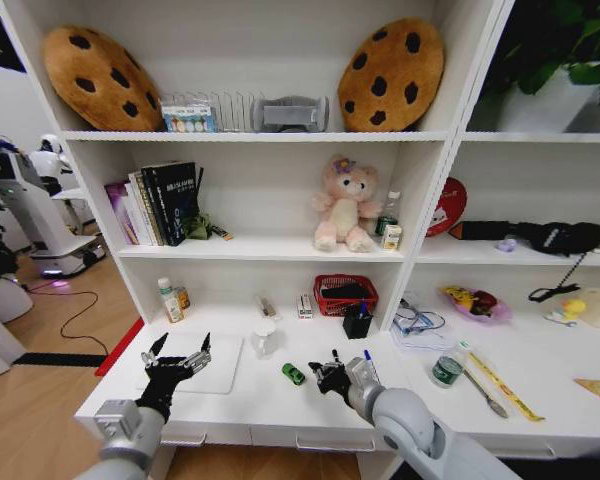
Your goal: Organize the objects on the table.
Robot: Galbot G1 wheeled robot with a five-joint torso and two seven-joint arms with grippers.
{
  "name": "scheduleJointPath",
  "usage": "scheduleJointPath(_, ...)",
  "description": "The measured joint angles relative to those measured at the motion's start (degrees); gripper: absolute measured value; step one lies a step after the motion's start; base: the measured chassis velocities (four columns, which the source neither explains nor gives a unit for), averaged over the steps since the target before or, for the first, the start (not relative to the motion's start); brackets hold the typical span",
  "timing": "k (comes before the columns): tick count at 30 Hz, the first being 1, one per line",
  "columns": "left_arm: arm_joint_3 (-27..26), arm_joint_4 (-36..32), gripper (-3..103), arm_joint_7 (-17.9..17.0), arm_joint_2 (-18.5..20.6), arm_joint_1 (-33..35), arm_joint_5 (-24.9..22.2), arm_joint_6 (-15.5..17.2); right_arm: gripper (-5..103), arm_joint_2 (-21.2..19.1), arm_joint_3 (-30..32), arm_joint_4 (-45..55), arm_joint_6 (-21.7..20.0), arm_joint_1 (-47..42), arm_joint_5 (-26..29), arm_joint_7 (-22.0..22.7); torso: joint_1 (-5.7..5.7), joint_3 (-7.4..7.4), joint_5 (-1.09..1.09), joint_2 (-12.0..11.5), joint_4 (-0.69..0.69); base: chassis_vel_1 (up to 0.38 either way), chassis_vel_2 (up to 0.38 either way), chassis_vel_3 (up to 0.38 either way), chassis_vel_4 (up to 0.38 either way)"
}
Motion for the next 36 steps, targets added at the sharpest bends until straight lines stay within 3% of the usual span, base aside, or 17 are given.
scheduleJointPath(9,0.0,0.0,100,0.0,0.0,0.0,0.0,0.0,54,0.6,-1.1,-3.7,0.0,2.7,1.9,-0.4,0.00,0.00,0.00,0.0,0.01,0.000,0.000,0.000,0.000)
scheduleJointPath(11,0.0,0.0,100,0.0,0.0,0.0,0.0,0.0,54,0.8,-1.5,-4.0,0.0,3.1,2.8,-0.4,0.00,0.00,0.00,0.0,0.00,0.000,0.000,0.000,0.000)
scheduleJointPath(12,0.0,0.0,100,0.0,0.0,0.0,0.0,0.0,65,1.0,-1.8,-4.1,0.0,3.3,3.3,-0.4,0.00,0.00,0.00,0.0,0.00,0.000,0.000,0.000,0.000)
scheduleJointPath(14,0.0,0.0,100,0.0,0.0,0.0,0.0,0.0,65,1.1,-2.1,-4.1,0.0,3.4,3.8,-0.3,0.00,0.00,0.00,0.0,0.00,0.000,0.000,0.000,0.000)
scheduleJointPath(18,0.0,0.0,100,0.0,0.0,0.0,0.0,0.0,80,1.3,-2.4,-4.1,0.0,3.6,5.9,0.1,0.00,0.00,-0.01,0.0,0.00,0.000,0.000,0.000,0.000)
scheduleJointPath(26,0.0,0.0,100,0.0,0.0,0.0,0.0,0.0,74,2.4,-3.1,-6.1,0.0,3.5,7.7,0.0,0.00,0.00,0.00,0.0,0.00,0.000,0.000,0.000,0.000)
scheduleJointPath(36,0.0,0.0,100,0.0,0.0,0.0,0.0,0.0,68,3.9,-4.8,-7.5,0.6,3.6,5.1,-1.6,0.00,0.00,0.00,0.0,0.00,0.000,0.000,0.000,0.000)
